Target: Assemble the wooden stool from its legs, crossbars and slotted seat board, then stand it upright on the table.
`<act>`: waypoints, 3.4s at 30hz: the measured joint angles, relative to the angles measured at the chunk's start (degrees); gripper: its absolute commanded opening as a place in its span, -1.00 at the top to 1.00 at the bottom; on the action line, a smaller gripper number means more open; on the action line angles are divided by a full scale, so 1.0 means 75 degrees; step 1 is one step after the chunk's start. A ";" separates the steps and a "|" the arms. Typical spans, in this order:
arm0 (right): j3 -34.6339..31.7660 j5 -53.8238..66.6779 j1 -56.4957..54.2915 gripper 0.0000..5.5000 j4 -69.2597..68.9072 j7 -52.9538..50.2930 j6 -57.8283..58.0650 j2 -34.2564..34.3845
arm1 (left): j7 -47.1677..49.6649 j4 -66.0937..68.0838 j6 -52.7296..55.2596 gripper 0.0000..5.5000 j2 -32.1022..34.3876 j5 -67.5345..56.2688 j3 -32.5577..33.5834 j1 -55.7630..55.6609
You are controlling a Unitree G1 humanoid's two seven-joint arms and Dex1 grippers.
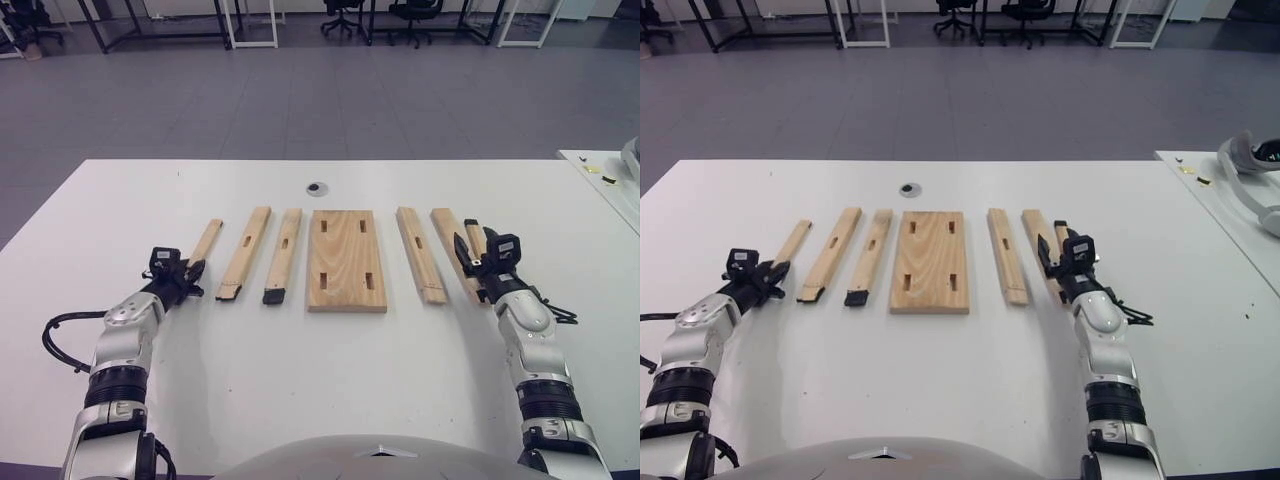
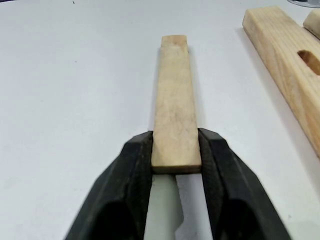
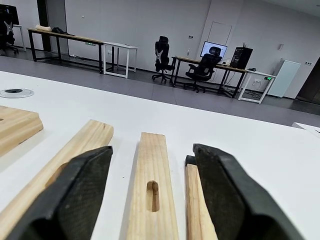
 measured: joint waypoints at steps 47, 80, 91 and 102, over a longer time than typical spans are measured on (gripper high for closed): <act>-0.0629 0.2276 -0.0069 0.87 -0.2528 -0.1430 0.1601 0.1547 | -0.0032 -0.3297 0.0011 -0.21 -0.1572 -0.0248 -0.1667 0.0327; -0.0038 0.1032 -0.0428 0.87 -0.1273 -0.0892 -0.0123 0.1812 | 0.0078 -0.3178 0.0008 -0.21 -0.1756 -0.0192 -0.1419 0.0189; 0.0121 0.0783 -0.0352 0.87 -0.1978 -0.1363 0.0662 0.1794 | 0.0150 -0.3127 -0.0119 -0.21 -0.1759 -0.0165 -0.1417 0.0135; 0.0113 0.0725 -0.0349 0.87 -0.2048 -0.1396 0.0826 0.1724 | 0.0287 -0.3124 -0.0164 -0.21 -0.1769 -0.0154 -0.1428 0.0136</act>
